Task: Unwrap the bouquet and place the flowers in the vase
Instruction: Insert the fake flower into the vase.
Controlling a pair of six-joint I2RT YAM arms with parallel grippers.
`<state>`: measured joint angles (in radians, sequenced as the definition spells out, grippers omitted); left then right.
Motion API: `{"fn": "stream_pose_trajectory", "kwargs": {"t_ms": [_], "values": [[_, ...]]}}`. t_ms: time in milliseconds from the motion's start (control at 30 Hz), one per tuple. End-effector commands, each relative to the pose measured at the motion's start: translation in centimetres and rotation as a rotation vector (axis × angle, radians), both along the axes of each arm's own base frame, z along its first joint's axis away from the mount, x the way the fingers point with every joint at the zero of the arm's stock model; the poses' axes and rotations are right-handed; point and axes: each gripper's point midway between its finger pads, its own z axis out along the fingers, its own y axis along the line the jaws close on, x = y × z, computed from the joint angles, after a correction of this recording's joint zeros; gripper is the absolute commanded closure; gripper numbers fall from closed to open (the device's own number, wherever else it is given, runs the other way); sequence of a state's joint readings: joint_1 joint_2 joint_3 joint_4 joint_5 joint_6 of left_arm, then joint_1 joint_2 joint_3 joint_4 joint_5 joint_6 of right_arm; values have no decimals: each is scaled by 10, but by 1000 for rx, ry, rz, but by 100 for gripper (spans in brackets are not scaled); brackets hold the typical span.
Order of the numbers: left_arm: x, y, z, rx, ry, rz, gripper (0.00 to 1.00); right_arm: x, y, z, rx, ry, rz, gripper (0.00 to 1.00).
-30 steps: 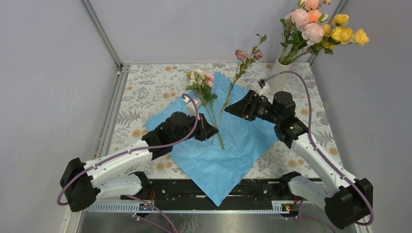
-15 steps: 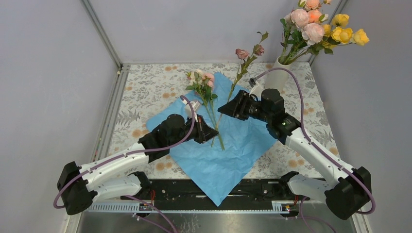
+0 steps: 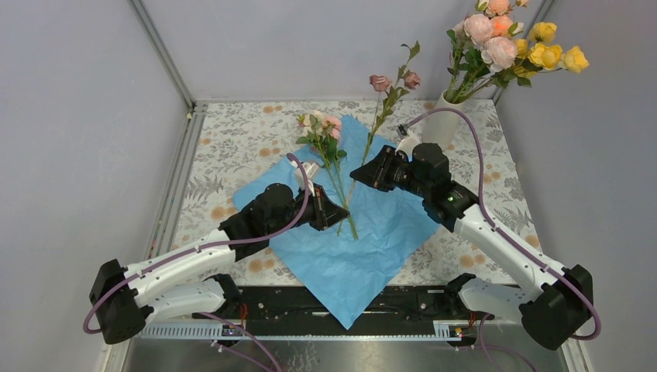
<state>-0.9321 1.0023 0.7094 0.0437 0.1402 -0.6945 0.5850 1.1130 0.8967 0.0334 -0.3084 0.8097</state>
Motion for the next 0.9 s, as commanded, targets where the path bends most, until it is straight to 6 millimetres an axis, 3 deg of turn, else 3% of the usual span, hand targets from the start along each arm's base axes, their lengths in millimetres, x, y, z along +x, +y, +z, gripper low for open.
{"fn": "stream_pose_trajectory", "kwargs": {"t_ms": [0, 167, 267, 367, 467, 567, 733, 867], "values": [[-4, -3, 20, -69, -31, -18, 100, 6, 1, 22, 2, -73, -31, 81], [-5, -1, 22, -74, -27, -10, 100, 5, -2, 26, -28, -103, -50, 97], [-4, 2, 23, -68, -19, 3, 91, 2, -7, 22, -64, -109, -60, 100], [-3, 4, 23, -39, -11, 10, 71, -1, -9, 25, -76, -130, -68, 100], [-3, 7, 27, -19, -13, 16, 35, -2, -13, 29, -97, -152, -77, 100], [-1, 13, 37, 11, -33, 34, 11, -1, -19, 35, -136, -198, -89, 100], [9, 42, 50, 136, -71, 62, 4, 22, -49, 47, -342, -336, -188, 100], [33, 95, 60, 272, -119, 158, 3, 48, -80, 63, -477, -424, -280, 100]]}}
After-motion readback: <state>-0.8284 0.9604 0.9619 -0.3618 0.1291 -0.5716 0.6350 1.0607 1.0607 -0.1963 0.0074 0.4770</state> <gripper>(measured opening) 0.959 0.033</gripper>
